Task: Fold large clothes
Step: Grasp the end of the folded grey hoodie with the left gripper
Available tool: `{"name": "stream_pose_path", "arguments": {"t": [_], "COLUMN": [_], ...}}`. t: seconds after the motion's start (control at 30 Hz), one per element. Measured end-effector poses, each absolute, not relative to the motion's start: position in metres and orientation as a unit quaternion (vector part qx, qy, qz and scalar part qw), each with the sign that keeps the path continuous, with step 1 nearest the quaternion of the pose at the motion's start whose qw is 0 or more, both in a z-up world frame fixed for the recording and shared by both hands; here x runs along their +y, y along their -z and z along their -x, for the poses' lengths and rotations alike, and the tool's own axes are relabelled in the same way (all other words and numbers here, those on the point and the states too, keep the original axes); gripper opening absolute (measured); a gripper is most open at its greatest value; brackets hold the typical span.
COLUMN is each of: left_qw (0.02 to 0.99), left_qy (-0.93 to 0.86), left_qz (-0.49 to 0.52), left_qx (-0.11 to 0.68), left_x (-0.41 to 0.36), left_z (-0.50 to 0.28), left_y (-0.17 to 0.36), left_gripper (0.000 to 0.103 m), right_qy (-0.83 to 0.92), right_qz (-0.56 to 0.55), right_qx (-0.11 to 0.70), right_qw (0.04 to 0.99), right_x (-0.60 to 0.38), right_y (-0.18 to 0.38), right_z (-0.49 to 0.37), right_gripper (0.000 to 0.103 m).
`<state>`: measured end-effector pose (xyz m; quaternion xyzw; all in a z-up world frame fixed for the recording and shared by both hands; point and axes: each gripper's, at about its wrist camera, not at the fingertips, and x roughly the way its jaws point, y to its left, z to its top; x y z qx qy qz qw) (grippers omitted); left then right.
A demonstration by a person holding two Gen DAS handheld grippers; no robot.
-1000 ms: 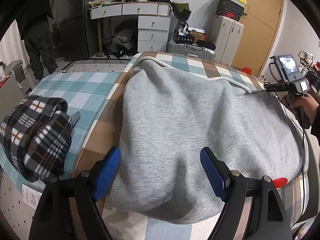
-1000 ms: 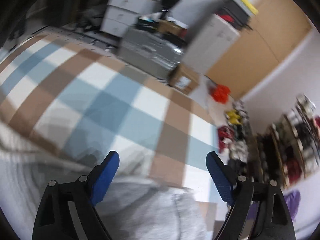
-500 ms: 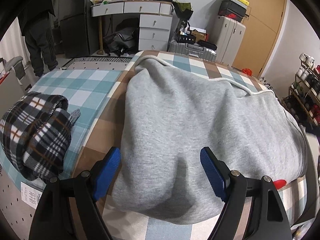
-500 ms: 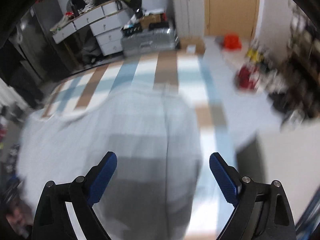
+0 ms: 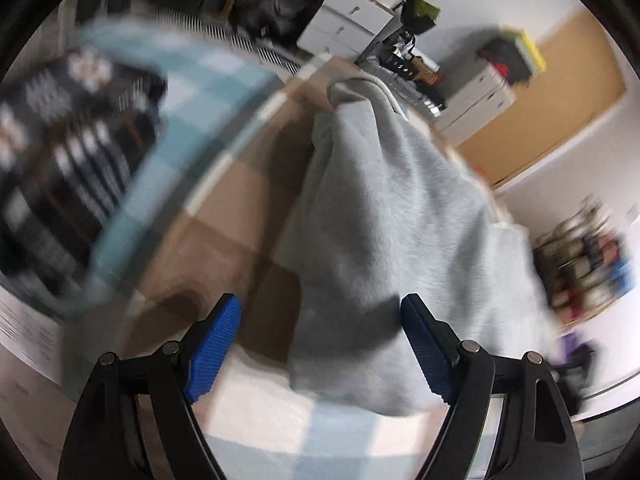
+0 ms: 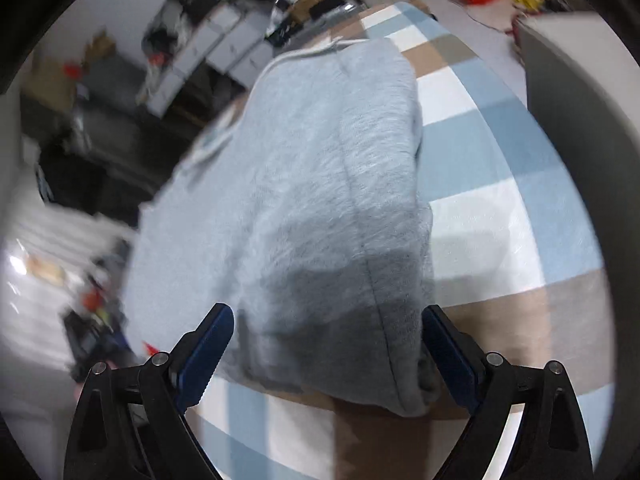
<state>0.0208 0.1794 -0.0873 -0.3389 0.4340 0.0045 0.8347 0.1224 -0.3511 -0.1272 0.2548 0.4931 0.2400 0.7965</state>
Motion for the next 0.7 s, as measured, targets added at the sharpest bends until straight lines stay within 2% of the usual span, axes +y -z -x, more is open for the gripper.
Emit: {"name": "stream_pose_path", "arguments": {"t": [0.07,0.17,0.33,0.53,0.57,0.6,0.63,0.67,0.7], "left_qw": [0.807,0.796,0.802,0.758,0.753,0.757,0.759,0.763,0.763], "left_qy": [0.031,0.025,0.031,0.107,0.116,0.115,0.107,0.108,0.115], "left_qz": [0.380,0.390,0.362,0.436,0.447,0.449,0.453,0.451,0.455], "left_qx": [0.450,0.462,0.474,0.473,0.469,0.462,0.454,0.451,0.446], "left_x": [0.180,0.180,0.163,0.152,0.150,0.150,0.151,0.151,0.152], "left_z": [-0.022,-0.018,-0.019,-0.035,-0.037,-0.039,-0.042,-0.043,-0.046], "left_y": [0.095,0.101,0.098,0.114,0.116,0.117,0.114,0.112,0.112], "left_gripper": [0.079,0.079,0.079,0.078,0.078,0.077,0.065,0.042,0.034], "right_qy": [-0.237,-0.202,-0.179,-0.170,-0.172,-0.178,-0.192,-0.193,-0.186], "right_qz": [-0.260,-0.211,-0.188,-0.169,-0.170,-0.173,-0.179,-0.178,-0.174], "right_qx": [0.491,0.500,0.508,0.518,0.520,0.521,0.520,0.516,0.511], "right_qw": [0.797,0.815,0.821,0.821,0.819,0.817,0.813,0.816,0.821], "right_x": [-0.351,-0.343,-0.332,-0.324,-0.322,-0.320,-0.317,-0.315,-0.313], "right_y": [0.128,0.121,0.123,0.123,0.123,0.123,0.122,0.120,0.118], "right_z": [-0.122,-0.120,-0.120,-0.131,-0.132,-0.132,-0.132,-0.132,-0.130], "right_gripper": [0.096,0.089,0.089,0.089,0.085,0.076,0.044,0.031,0.031]}}
